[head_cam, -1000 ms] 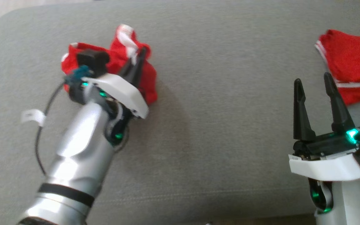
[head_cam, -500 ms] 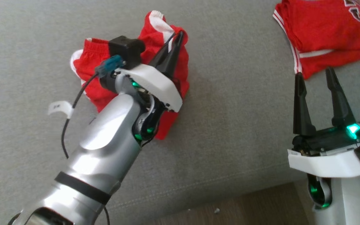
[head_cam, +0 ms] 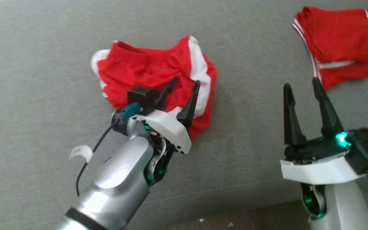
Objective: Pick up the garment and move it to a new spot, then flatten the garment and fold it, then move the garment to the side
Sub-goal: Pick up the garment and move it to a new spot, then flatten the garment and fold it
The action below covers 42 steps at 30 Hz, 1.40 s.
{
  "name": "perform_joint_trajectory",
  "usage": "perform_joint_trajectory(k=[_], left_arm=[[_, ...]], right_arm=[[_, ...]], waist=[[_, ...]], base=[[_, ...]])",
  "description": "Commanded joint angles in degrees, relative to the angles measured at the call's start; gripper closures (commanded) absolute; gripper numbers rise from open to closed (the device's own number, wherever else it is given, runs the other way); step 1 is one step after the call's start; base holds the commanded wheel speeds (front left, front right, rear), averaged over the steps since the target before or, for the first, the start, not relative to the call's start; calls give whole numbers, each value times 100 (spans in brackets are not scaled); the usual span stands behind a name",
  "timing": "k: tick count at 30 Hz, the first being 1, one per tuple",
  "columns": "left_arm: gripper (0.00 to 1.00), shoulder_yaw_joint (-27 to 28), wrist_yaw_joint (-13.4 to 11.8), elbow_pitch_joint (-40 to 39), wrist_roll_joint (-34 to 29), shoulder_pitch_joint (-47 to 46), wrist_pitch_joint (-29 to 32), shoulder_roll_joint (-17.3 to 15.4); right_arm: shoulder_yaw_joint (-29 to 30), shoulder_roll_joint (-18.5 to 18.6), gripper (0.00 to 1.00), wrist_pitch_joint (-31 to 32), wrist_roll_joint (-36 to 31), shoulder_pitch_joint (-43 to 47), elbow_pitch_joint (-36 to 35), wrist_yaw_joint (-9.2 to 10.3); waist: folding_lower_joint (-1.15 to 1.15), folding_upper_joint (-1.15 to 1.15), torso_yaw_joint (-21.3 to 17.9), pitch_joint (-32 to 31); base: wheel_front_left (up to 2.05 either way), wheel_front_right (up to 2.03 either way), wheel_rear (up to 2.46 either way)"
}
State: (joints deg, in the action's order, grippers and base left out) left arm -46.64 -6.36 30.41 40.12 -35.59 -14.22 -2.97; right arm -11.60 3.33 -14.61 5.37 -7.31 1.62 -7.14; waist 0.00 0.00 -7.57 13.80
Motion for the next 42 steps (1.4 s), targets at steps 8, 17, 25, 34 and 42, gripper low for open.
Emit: perform_joint_trajectory(k=[8, 17, 25, 34, 42], left_arm=[[0, 1601, -348, -1874, -1233, 1584, -76, -261], [0, 2778, -202, -2916, -2118, 3161, -77, -110], [0, 3318, -25, -3468, -3020, 4005, -77, -33], [0, 3374, 89, -3490, -3323, 4377, -77, 4], [0, 3239, 54, -3470, -3399, 4323, -77, 8]], right_arm=[[-74, -39, 0, -39, 151, 440, 137, -35], [37, -42, 0, -39, 130, 821, 282, -35], [197, -44, 0, -39, 115, 1159, 276, -35], [176, -45, 0, -39, 81, 1390, 305, -35], [172, -45, 0, -39, 94, 1392, 328, -35]], waist=[[0, 0, 995, -993], [0, 0, 1411, -1376], [0, 0, 1567, -1580], [0, 0, 1553, -1631], [0, 0, 1547, -1656]], base=[[0, 0, 0], [0, 0, 0], [0, 0, 0], [0, 0, 0], [0, 0, 0]])
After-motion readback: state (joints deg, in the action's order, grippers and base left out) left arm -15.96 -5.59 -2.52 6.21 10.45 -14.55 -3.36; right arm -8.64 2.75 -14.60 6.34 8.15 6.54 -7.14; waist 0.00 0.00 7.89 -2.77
